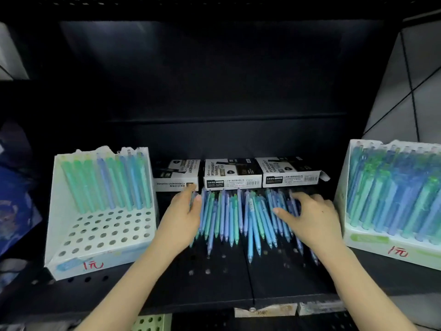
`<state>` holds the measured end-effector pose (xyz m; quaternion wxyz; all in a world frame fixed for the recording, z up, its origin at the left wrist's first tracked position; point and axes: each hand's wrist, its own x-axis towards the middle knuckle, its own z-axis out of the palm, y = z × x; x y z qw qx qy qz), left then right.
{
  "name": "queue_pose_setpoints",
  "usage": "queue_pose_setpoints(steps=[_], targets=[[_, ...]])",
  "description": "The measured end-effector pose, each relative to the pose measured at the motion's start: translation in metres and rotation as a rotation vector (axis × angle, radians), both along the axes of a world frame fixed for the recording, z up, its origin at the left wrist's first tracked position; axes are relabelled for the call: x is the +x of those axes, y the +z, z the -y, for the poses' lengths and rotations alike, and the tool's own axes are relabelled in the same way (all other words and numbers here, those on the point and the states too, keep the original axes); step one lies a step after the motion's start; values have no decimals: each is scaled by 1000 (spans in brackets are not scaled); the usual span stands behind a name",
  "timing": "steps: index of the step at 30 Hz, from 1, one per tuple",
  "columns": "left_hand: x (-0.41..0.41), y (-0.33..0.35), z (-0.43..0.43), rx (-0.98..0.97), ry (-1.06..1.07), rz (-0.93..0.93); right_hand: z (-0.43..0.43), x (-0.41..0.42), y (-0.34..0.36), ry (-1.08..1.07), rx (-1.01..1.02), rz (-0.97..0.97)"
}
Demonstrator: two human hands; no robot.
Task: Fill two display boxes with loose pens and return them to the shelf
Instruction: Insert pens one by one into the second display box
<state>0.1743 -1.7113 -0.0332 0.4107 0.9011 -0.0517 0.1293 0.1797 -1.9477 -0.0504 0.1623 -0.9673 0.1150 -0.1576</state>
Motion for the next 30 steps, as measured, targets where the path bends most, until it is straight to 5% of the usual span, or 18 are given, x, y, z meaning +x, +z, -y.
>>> queue_pose_setpoints(steps=[5, 14, 19, 30], targets=[[24, -10, 4, 43, 161, -188, 5, 1, -3, -40, -5, -65], [36, -13, 0, -240, 220, -266, 4, -2, 3, 60, 246, -54], [41, -11, 2, -202, 254, -328, 5, 0, 1, 101, 294, -6], [41, -18, -4, -59, 184, -187, 6, 1, 1, 147, 377, 132]])
